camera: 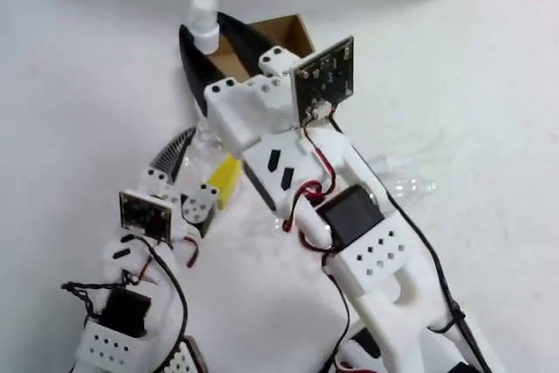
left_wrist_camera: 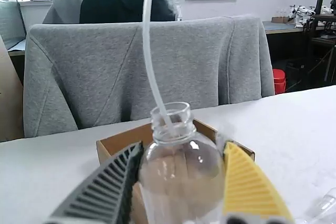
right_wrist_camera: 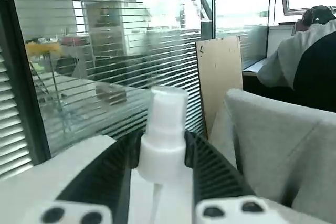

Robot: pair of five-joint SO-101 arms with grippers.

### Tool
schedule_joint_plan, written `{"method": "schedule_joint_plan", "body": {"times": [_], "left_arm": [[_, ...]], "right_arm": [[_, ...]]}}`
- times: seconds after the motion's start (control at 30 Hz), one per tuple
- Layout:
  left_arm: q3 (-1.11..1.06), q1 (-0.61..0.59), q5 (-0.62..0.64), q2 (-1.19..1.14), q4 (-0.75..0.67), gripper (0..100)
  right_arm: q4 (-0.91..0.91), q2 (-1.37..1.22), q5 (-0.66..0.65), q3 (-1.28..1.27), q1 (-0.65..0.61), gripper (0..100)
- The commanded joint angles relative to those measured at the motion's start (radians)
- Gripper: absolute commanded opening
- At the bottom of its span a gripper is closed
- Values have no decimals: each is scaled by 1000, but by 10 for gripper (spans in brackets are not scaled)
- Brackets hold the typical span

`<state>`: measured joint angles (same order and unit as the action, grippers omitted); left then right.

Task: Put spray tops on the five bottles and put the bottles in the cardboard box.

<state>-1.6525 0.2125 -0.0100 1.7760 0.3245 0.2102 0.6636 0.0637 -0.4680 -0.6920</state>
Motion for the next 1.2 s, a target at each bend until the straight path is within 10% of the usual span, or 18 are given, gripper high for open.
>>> {"method": "schedule_joint_plan", "body": {"times": [0.0, 1.0, 1.17], "left_arm": [[9, -8, -8, 13, -31, 20], [8, -8, -8, 13, -31, 20], [8, -8, -8, 13, -31, 20]], "right_arm": [[4, 12, 8, -37, -8, 15], [39, 237, 3, -362, -116, 20], [58, 239, 9, -377, -134, 170]]}}
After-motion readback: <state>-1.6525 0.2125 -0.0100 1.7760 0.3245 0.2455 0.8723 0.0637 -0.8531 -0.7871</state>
